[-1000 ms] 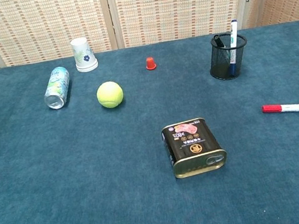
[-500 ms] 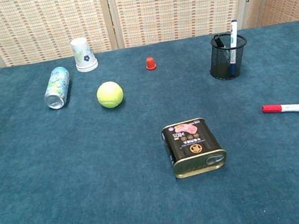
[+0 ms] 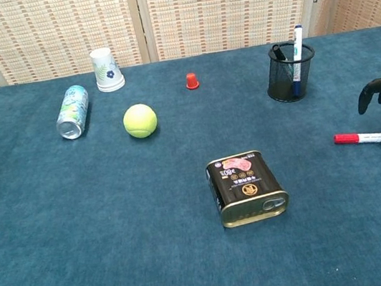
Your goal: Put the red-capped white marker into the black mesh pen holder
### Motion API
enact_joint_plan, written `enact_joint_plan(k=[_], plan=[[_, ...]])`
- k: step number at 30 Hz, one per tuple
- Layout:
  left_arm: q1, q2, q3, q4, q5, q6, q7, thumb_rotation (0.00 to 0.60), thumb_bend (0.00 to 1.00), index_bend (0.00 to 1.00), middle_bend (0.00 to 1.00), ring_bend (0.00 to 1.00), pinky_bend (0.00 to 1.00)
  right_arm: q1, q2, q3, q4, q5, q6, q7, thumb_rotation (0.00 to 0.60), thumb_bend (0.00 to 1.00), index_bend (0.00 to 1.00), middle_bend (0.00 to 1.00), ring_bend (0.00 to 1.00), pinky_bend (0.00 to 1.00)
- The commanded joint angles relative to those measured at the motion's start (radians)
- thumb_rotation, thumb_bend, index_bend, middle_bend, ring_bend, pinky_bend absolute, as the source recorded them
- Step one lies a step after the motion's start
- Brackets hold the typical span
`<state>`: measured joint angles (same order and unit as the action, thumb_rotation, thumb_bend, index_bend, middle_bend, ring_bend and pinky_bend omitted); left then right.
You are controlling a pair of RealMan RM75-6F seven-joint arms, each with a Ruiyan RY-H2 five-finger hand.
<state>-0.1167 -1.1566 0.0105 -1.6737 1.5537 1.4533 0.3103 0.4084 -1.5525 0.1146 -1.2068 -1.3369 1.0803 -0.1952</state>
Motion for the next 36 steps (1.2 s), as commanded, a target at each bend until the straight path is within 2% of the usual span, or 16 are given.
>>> enact_joint_plan(k=[1,15,27,36], plan=[[0.001,0.001,0.0,0.0,0.0,0.0,-0.003,0.6,0.35,0.23,0.06,0.14,0.42,0.008,-0.025,-0.004,0.031,0.006,-0.008,-0.01,0.6,0.14,0.4,0.3,0.3,0.38],[0.001,0.0,0.0,0.001,0.001,-0.002,0.0,0.6,0.35,0.23,0.06,0.14,0.42,0.026,-0.09,0.011,0.148,0.049,-0.039,-0.023,0.6,0.18,0.44,0.32,0.33,0.42],[-0.001,-0.003,0.0,0.004,-0.006,-0.01,0.007,0.6,0.35,0.23,0.06,0.14,0.42,0.04,-0.123,0.012,0.202,0.067,-0.066,-0.033,0.6,0.22,0.46,0.33,0.34,0.43],[0.001,-0.002,0.001,0.002,-0.002,-0.006,0.004,0.6,0.35,0.23,0.06,0.14,0.42,0.037,-0.145,0.014,0.234,0.058,-0.034,-0.037,0.6,0.25,0.57,0.39,0.41,0.5]])
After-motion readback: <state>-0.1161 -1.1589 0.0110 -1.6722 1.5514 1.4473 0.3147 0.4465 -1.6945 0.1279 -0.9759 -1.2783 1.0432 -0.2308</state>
